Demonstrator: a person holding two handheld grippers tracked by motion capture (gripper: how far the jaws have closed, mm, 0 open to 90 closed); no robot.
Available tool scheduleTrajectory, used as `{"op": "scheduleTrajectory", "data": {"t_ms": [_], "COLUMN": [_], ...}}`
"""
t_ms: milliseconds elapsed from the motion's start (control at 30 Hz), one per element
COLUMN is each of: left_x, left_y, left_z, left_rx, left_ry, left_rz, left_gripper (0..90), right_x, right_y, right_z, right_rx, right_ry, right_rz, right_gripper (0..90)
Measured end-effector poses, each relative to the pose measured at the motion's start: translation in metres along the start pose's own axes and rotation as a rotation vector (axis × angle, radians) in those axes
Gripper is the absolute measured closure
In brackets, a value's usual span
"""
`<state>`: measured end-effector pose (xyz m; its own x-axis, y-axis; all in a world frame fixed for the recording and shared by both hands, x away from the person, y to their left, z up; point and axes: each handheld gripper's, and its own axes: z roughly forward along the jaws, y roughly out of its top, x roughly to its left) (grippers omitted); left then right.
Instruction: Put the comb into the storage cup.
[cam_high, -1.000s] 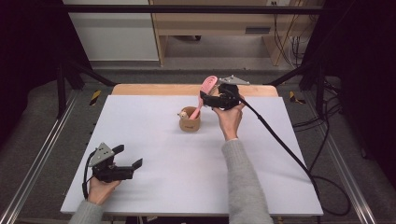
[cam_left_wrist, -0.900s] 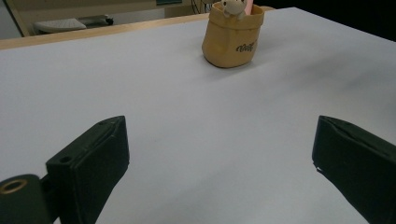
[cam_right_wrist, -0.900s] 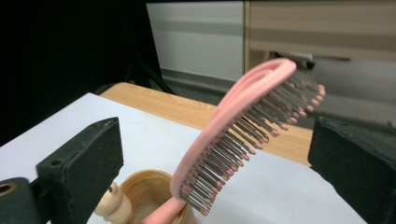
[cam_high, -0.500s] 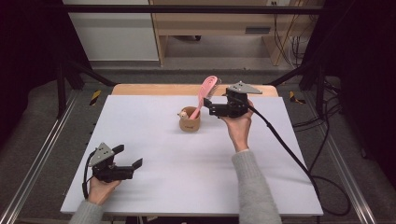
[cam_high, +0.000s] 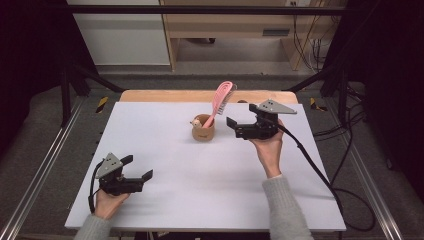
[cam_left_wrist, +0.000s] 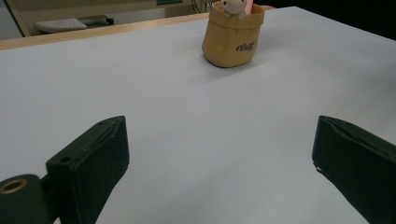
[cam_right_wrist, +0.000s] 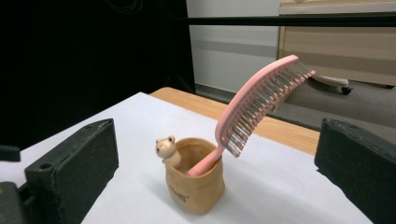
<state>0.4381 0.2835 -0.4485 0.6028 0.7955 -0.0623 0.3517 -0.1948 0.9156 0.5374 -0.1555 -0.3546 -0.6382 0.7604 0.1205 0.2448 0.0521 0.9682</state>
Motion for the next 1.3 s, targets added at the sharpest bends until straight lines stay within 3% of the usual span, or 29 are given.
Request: {"op": "scheduleTrajectory", "data": {"t_ms": [933, 1300], "left_x": [-0.001, -0.002], "left_y": [-0.001, -0.001], "left_z": [0.001, 0.002], "left_rx": [0.001, 0.007], "left_ry": [-0.001, 0.0], "left_rz": [0.004, 0.01], "left_gripper": [3.9, 3.9], "right_x": [-0.007, -0.019], "right_y": [-0.059, -0.087], "right_z": [-0.053, -0.074], "right_rx": [0.007, 0.027], "right_ry": [0.077, 0.061], "right_rz": [-0.004, -0.004], "right_gripper": [0.3, 0.3]}}
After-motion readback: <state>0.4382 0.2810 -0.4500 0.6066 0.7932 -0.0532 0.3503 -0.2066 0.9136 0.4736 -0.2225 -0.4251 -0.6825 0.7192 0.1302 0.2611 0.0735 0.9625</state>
